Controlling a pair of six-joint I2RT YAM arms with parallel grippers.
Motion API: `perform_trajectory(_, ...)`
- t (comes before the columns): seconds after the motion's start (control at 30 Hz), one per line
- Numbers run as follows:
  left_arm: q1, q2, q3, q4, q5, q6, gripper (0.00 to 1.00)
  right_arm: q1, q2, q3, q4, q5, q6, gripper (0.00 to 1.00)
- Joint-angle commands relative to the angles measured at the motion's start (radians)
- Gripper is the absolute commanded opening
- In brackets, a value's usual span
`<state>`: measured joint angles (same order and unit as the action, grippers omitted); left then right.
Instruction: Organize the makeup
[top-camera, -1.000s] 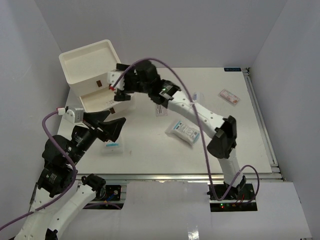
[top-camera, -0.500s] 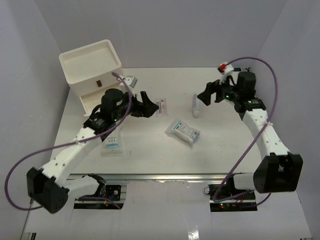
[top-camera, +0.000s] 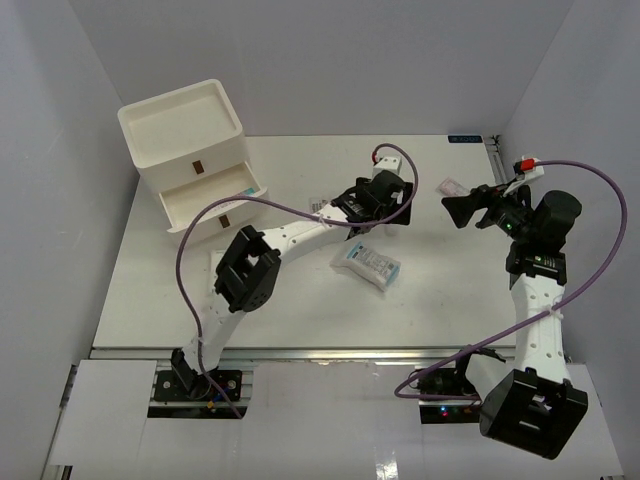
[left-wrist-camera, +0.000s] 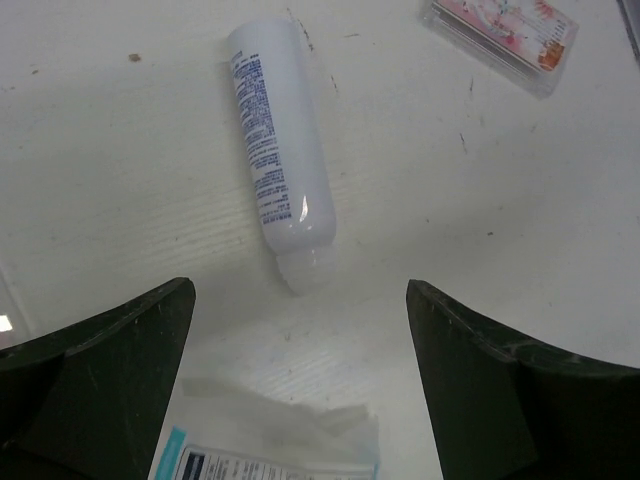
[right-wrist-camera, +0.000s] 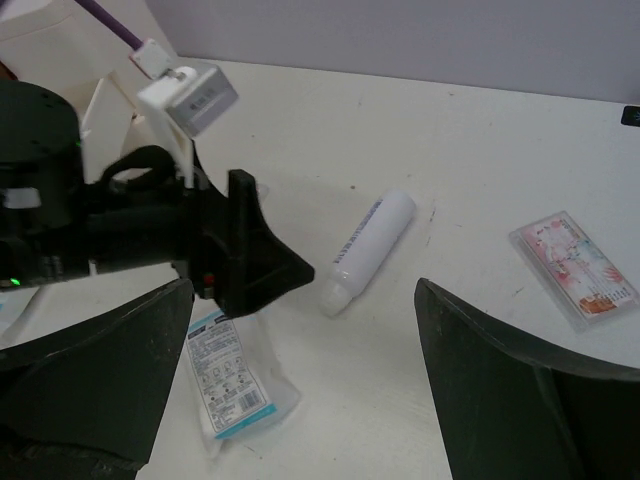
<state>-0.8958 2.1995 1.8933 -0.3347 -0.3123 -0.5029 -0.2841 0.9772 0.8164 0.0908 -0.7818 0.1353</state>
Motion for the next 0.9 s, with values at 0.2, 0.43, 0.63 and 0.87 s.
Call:
perform_trajectory(0.2, -0.015, 0.279, 0.345, 0.028, -0.192, 0.113, 0.98, -0.013, -0.051, -0.027, 0.117, -0.033, 0.053, 0.97)
perform_trajectory(0.43, -0.015, 0.393, 0.413, 0.107, -0.224, 0.192, 0.91, -0.013, -0.048, -0.03, 0.121, -0.028, 0.051, 0.97)
perform_trajectory(0.63, -0.015, 0.419, 0.406, 0.132, -0.232, 0.216, 0.75, -0.013, -0.043, -0.037, 0.13, -0.03, 0.053, 0.97)
perform_trajectory(0.87, -0.015, 0.361, 0.305, 0.135, -0.196, 0.221, 0.44, -0.013, -0.047, -0.051, 0.144, -0.03, 0.056, 0.96)
